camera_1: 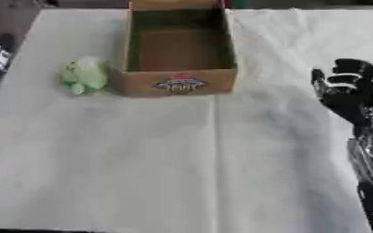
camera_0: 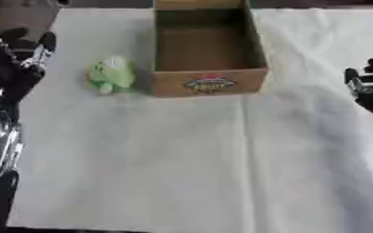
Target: Pick up objects on the table and place them in the box.
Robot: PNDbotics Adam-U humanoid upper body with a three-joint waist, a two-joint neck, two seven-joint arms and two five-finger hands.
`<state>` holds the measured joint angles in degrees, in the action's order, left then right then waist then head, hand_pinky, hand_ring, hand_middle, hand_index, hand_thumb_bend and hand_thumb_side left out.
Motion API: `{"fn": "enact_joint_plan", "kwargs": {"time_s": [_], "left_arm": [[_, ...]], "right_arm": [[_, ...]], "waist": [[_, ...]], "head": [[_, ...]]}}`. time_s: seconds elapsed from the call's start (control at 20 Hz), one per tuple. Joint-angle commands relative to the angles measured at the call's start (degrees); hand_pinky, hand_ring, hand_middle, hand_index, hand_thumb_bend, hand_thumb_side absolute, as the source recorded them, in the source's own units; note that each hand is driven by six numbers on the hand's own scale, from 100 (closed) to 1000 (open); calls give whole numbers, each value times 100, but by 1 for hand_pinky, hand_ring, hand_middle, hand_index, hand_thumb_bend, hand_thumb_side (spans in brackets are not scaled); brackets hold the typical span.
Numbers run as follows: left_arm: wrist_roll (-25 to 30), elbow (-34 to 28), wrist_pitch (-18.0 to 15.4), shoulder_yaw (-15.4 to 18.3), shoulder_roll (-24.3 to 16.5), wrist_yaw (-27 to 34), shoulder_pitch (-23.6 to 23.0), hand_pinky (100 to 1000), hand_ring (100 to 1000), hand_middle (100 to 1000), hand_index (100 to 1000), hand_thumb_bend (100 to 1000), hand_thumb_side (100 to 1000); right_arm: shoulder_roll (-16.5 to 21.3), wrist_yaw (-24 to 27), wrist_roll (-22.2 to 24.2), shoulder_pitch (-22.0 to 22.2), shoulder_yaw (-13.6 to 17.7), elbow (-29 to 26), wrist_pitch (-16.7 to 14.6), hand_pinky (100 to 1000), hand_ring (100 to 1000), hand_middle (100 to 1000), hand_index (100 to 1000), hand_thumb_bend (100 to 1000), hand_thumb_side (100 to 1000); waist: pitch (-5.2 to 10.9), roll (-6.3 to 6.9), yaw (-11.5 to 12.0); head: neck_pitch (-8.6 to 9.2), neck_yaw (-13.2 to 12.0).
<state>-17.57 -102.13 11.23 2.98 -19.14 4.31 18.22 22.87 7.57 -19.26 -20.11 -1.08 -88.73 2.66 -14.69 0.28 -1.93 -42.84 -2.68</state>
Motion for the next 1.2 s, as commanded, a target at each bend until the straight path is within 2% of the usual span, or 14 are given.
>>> {"fn": "enact_joint_plan", "kwargs": {"time_s": [0.05,0.4,0.55,0.6,0.75,0.95,1.1,1.2], "left_arm": [[11,-58,-8,40,-107,0,40,649,581,561,740,542,348],[42,-50,7,44,-183,-63,53,650,583,562,741,556,351],[155,-42,30,26,-311,-229,83,654,589,568,743,588,346],[240,-41,46,14,-422,-373,128,658,598,577,742,607,300],[875,50,186,-120,-996,-1371,411,683,642,621,711,641,264],[2191,381,249,-432,-1713,-3130,987,701,659,642,715,626,227],[3144,771,112,-754,-2039,-4040,1471,718,676,670,741,621,192],[3656,1072,-40,-975,-2139,-4438,1786,723,682,679,753,618,171]], "right_arm": [[82,3,26,-41,46,-140,-12,573,615,591,677,364,100],[80,12,17,-35,49,-135,-12,573,614,591,675,363,100],[85,13,18,-24,52,-133,-11,572,614,591,676,363,100],[92,14,16,-21,52,-131,-9,572,614,591,675,363,100],[103,11,31,-7,37,-123,-3,572,614,590,674,363,100],[98,8,59,-4,8,-110,-1,572,614,590,674,363,100],[105,2,81,1,-10,-102,2,572,613,590,672,362,100],[113,1,89,9,-17,-97,6,572,613,590,671,363,100]], "waist": [[91,-4,4],[91,2,13],[103,0,15],[107,2,20],[138,25,11],[167,59,-26],[193,70,-77],[210,79,-110]], "head": [[-15,-15],[-8,-13],[-24,-15],[-25,-14],[-73,-25],[-88,-43],[-103,-51],[-114,-65]]}}
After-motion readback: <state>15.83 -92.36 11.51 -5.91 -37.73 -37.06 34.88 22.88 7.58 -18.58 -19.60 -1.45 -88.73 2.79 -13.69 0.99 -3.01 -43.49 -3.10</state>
